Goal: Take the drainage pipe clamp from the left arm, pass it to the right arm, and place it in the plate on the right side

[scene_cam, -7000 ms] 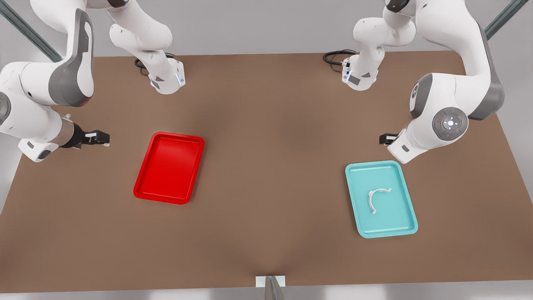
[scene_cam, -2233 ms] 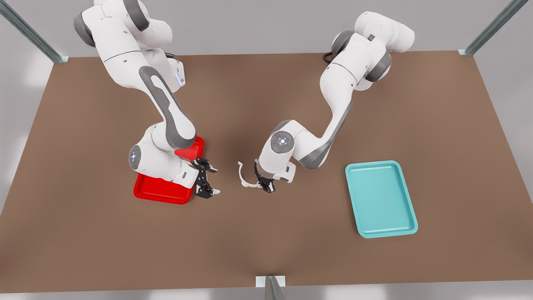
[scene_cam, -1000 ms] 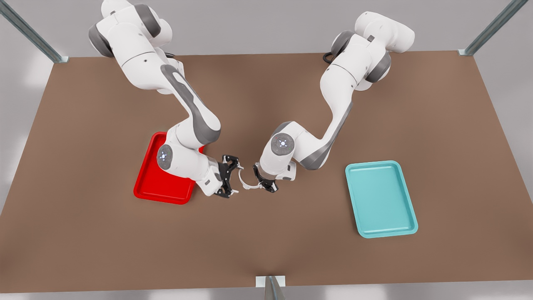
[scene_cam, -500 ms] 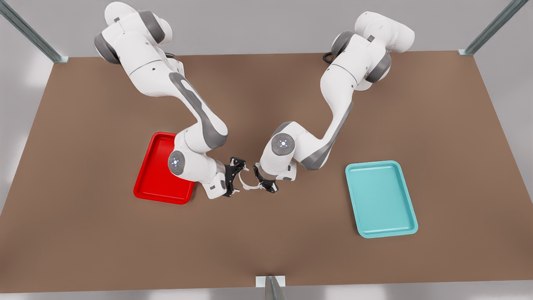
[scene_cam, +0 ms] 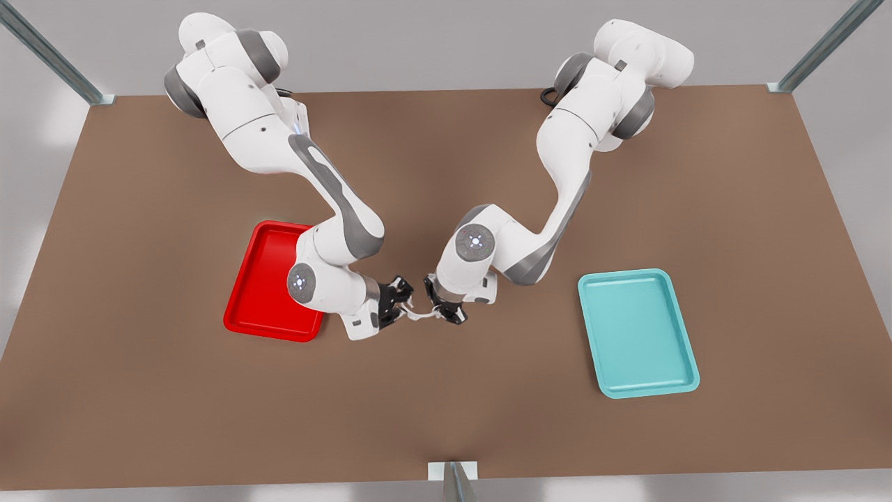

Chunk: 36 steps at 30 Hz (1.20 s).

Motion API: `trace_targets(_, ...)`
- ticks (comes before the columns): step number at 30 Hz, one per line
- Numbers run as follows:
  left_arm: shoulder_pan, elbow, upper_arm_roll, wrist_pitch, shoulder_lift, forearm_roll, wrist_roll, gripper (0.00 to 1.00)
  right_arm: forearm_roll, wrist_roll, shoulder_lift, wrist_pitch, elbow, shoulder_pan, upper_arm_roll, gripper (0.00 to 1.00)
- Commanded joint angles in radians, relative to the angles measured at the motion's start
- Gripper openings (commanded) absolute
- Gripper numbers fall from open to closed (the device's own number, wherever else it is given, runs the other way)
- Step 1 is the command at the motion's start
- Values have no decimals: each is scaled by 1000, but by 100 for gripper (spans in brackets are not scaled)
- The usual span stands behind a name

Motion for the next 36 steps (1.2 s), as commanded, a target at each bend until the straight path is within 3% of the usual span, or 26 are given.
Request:
trace_targets(1, 2, 1, 0, -3, -2, 3, -200, 79, -12, 99, 1, 1, 6, 0, 0, 21)
trace_targets(2, 7, 1, 0, -8, -4, 2, -200, 100, -12, 100, 1, 1, 8, 2, 0, 21)
trace_targets(4, 44, 2, -15, -29, -13, -3, -198, 100, -12, 94, 7, 1, 12, 0, 0, 21)
trace_targets(9, 131, 1, -187, -241, -67, -6, -195, 100, -15, 91, 8, 1, 14, 0, 0, 21)
trace_targets(14, 137, 2, -233, -365, -81, -6, -134, 100, -18, 84, 8, 1, 12, -2, 0, 21)
trace_targets(17, 306, 57, -241, -675, -131, -20, 528, 100, -20, 82, 8, -3, 12, -3, 0, 21)
trace_targets(23, 613, 74, -236, -941, -308, 68, 2578, 100, -99, 54, 2, -38, 9, -44, -9, 21)
trace_targets(24, 631, -34, -210, -909, -404, 84, 2767, 100, -104, 33, -4, -65, 5, -66, -10, 21)
trace_targets(25, 589, -422, -123, -654, -651, 163, 2992, 100, -153, -10, -19, -128, 1, -123, -12, 21)
trace_targets(30, 575, -410, -115, -855, -639, 157, 2874, 100, -352, -162, -84, -282, -38, -339, -13, 21)
trace_targets(33, 579, -412, -116, -867, -641, 131, 2873, 100, -504, -162, -100, -248, -71, -379, -66, 21)
trace_targets(36, 593, -406, -113, -888, -668, 125, 2882, 100, -569, -163, -182, -105, -236, -425, -66, 21)
